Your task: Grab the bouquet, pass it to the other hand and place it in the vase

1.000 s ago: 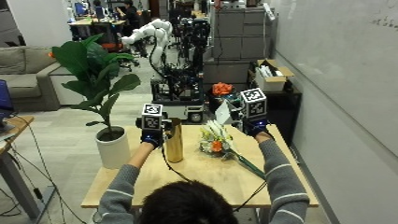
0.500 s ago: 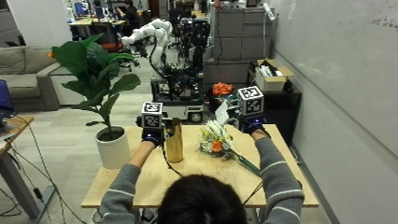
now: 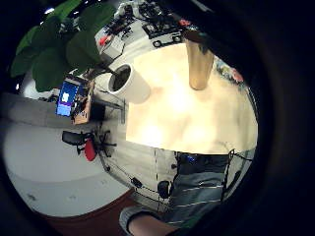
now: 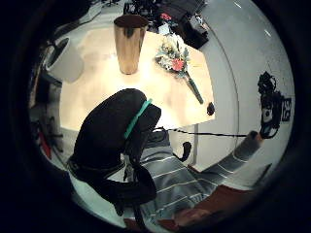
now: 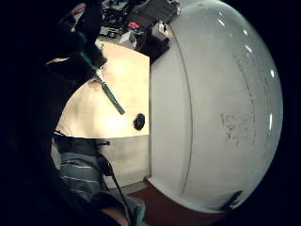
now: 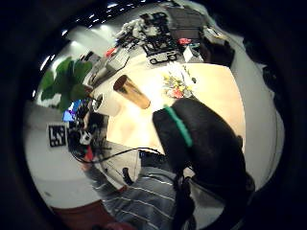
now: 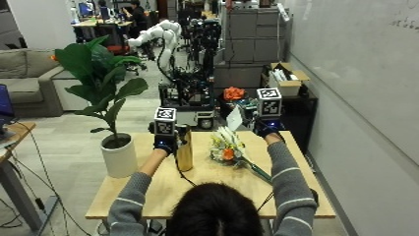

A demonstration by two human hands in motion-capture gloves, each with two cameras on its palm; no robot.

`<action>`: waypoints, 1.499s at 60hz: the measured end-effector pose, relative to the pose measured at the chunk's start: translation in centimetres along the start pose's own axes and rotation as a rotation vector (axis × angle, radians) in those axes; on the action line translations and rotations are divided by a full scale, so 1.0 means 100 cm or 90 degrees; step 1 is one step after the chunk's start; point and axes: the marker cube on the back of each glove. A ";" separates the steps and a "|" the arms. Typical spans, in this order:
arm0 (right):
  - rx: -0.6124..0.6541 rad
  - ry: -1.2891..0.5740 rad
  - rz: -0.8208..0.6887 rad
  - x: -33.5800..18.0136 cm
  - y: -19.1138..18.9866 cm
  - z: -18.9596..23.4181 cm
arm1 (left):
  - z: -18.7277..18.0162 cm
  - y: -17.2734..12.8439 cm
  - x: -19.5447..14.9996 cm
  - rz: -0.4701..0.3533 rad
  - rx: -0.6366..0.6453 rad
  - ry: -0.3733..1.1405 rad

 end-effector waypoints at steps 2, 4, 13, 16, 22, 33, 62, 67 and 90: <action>-0.002 -0.007 0.022 0.007 -0.006 0.000 | 0.002 -0.001 0.002 0.002 -0.001 -0.001; 0.001 -0.013 0.047 0.015 -0.011 -0.001 | 0.005 -0.003 0.004 0.005 -0.002 -0.002; 0.042 -0.042 0.085 0.050 -0.050 0.009 | 0.014 -0.006 0.006 0.008 -0.016 -0.001; 0.036 -0.043 0.106 0.062 -0.055 0.016 | 0.016 -0.006 0.008 0.011 -0.027 0.013; 0.019 -0.078 0.146 0.077 -0.060 0.036 | 0.015 -0.005 0.011 0.025 -0.031 0.037; -0.002 -0.118 0.182 0.107 -0.090 0.107 | 0.033 -0.021 0.015 0.017 -0.026 0.018; -0.148 -0.112 0.198 0.107 -0.067 0.287 | 0.030 0.003 0.014 0.040 -0.047 0.036; -0.168 -0.082 0.232 0.108 -0.063 0.316 | 0.043 -0.006 0.009 0.026 -0.064 0.021; -0.240 -0.034 0.146 0.090 -0.042 0.379 | 0.030 0.013 0.014 0.053 -0.044 0.037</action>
